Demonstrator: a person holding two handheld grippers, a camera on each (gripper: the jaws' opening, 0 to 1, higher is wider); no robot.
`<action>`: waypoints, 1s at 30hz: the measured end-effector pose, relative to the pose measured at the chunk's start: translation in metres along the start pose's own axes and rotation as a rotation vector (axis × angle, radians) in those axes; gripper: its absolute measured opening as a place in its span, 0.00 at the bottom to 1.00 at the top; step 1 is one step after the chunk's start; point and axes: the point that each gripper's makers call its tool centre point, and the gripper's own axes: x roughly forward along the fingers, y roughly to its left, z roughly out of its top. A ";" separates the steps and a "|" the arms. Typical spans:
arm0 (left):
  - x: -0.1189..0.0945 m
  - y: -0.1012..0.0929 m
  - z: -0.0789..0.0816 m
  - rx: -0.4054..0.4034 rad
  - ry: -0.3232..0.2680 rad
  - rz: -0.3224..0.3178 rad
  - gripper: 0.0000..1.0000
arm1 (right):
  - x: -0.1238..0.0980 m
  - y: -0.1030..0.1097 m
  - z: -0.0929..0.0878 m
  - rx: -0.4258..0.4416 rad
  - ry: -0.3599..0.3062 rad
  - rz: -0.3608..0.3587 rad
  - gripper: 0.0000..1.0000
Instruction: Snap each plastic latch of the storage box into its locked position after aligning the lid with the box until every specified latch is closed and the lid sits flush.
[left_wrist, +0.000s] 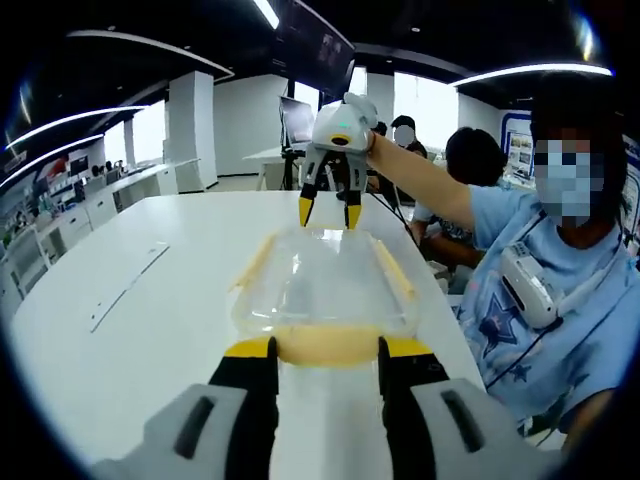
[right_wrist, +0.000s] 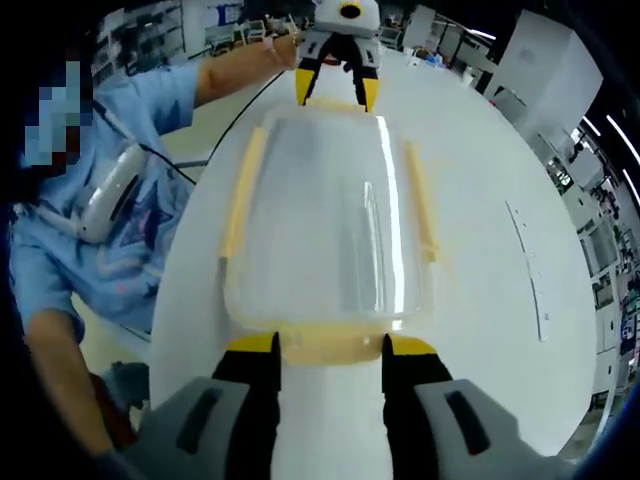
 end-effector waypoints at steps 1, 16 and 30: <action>0.000 0.002 -0.001 -0.007 -0.002 -0.001 0.38 | 0.001 -0.002 0.000 -0.001 0.000 -0.001 0.38; 0.004 0.011 -0.025 -0.041 0.072 0.005 0.39 | 0.005 -0.002 0.006 -0.007 0.004 -0.011 0.38; 0.003 0.011 -0.026 -0.037 0.073 0.009 0.39 | 0.009 -0.002 0.007 -0.001 0.008 -0.013 0.38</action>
